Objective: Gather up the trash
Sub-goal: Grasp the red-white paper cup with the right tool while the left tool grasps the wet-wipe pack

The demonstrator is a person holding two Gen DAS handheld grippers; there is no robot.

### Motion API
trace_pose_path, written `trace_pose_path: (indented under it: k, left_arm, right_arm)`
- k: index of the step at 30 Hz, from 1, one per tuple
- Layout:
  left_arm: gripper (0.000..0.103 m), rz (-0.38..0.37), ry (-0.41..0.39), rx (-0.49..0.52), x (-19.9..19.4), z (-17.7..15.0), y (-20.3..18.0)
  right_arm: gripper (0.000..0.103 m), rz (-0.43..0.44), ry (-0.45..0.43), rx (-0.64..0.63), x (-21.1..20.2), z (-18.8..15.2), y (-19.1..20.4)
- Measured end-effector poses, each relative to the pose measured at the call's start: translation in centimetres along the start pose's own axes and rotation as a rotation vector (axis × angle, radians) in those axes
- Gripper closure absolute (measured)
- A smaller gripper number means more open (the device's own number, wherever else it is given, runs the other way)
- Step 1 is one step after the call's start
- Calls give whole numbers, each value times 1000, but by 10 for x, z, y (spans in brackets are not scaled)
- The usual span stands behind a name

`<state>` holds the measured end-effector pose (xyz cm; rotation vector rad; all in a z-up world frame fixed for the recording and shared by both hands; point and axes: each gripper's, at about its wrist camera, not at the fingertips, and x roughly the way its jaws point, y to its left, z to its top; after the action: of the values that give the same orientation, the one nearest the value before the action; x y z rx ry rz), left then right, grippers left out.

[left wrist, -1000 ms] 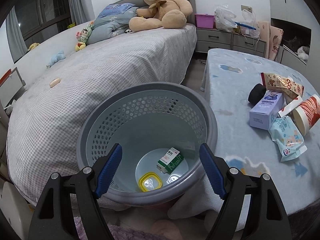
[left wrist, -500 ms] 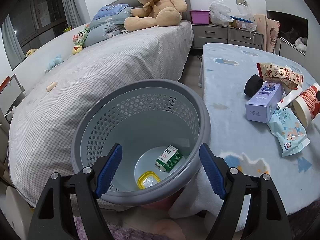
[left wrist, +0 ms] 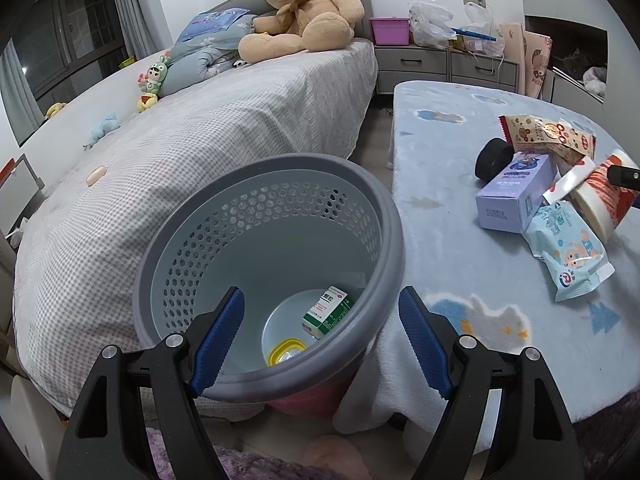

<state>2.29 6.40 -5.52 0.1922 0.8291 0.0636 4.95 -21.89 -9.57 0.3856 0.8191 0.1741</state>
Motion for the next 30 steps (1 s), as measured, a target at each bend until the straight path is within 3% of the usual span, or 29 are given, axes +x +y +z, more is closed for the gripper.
trace_pose_path:
  k: [6, 17, 25, 30]
  left_arm:
    - [27, -49, 20, 0, -4, -5, -16]
    - [27, -243, 37, -11, -19, 9, -69]
    - [27, -387, 66, 10, -15, 37, -115]
    - [27, -408, 111, 26, -3, 49, -137]
  right_arm:
    - [43, -18, -27, -37, -12, -2, 5]
    - [43, -130, -57, -63, -39, -10, -1]
    - [43, -135, -58, -35, -43, -10, -17]
    - [43, -123, -58, -17, -44, -8, -22]
